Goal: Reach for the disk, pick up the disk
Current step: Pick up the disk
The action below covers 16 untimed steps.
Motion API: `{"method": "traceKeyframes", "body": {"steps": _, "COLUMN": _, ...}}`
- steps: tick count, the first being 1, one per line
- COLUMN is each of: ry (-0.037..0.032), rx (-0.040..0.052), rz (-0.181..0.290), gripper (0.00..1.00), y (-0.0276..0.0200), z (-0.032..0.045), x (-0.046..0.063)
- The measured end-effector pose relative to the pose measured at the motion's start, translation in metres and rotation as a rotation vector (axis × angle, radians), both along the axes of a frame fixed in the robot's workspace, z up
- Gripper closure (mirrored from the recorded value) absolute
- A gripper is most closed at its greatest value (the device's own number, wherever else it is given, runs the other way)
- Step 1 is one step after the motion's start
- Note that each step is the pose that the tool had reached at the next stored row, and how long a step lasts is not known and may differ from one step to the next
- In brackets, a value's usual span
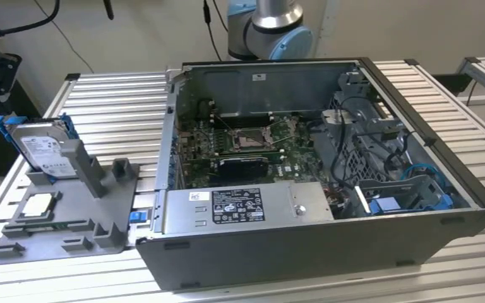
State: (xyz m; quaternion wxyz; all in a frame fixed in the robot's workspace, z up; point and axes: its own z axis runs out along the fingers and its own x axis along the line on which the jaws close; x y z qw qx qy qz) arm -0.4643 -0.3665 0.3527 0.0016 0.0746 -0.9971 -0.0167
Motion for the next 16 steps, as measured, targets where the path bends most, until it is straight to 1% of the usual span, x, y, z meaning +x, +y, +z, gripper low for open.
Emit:
{"method": "traceKeyframes", "body": {"steps": 9, "ry": 0.0001, "rx": -0.0023, "rz": 0.128, "gripper": 1.0, "y": 0.0, "z": 0.0, "x": 0.0}}
{"method": "traceKeyframes", "body": {"steps": 16, "ry": -0.0001, "rx": -0.0035, "rz": 0.219, "gripper": 1.0, "y": 0.0, "z": 0.0001, "x": 0.0}}
